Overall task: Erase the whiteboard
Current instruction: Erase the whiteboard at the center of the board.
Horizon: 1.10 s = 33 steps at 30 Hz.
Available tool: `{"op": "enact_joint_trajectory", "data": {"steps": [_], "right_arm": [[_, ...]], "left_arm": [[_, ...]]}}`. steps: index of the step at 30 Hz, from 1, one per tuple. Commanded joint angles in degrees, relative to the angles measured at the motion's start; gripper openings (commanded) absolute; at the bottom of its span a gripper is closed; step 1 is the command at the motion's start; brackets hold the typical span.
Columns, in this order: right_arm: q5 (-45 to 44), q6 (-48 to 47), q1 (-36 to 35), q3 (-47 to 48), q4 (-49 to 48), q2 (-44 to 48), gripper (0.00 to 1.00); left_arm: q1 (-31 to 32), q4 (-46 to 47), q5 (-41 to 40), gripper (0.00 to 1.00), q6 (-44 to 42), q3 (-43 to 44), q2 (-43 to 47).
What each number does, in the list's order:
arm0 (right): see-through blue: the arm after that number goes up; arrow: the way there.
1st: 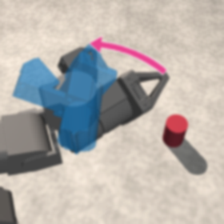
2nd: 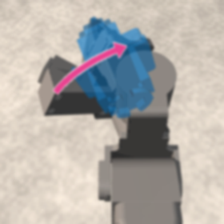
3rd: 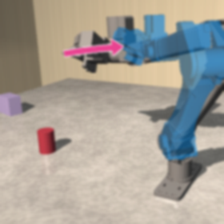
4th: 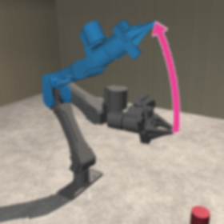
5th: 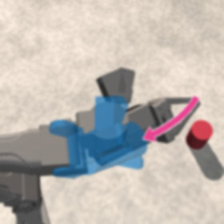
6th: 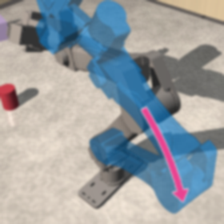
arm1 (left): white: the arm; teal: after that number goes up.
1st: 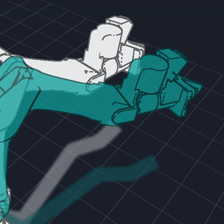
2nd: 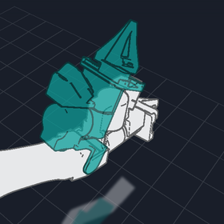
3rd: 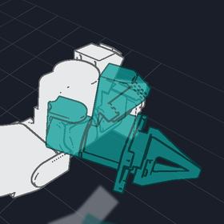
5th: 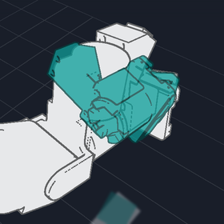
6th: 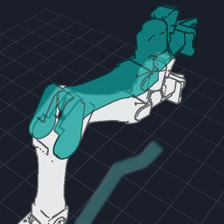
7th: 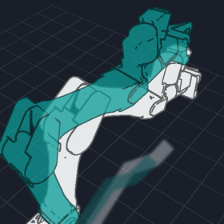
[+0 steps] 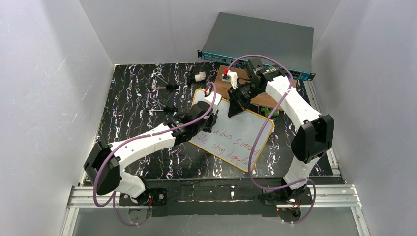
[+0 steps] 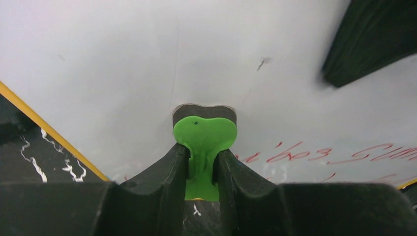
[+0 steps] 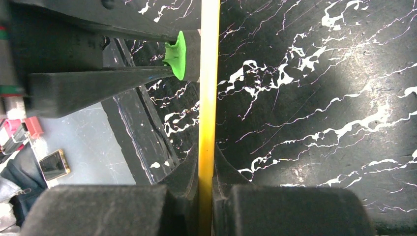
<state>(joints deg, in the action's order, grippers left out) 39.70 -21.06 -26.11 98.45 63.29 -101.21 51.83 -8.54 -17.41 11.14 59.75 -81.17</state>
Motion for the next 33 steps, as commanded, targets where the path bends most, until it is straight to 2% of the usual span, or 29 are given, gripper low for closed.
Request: {"op": "enact_joint_trajectory", "data": {"steps": [1,8,13,17,26,33], "right_arm": [[0.55,-4.75,-2.1,-0.65,2.23,0.84,0.01],[0.45,-4.72,-2.0,-0.64,2.23,0.76,0.01],[0.2,-4.72,-2.03,-0.55,2.25,0.66,0.01],[0.24,-4.72,-2.02,-0.49,2.36,0.66,0.01],[0.27,-4.72,-2.02,-0.39,2.41,0.72,0.01],[0.08,-4.72,-2.03,-0.45,2.33,0.75,0.01]], "left_arm": [[-0.67,5.56,-2.29,0.0,-1.54,4.09,2.27],[-0.7,4.74,0.64,0.0,-0.76,1.24,4.13],[-0.69,6.16,5.59,0.0,1.67,-5.14,6.34],[-1.23,8.12,3.42,0.0,2.36,-12.38,9.03],[-11.59,13.23,2.37,0.0,5.63,-22.79,12.3],[-16.23,15.35,6.9,0.0,3.92,-21.84,12.02]]}}
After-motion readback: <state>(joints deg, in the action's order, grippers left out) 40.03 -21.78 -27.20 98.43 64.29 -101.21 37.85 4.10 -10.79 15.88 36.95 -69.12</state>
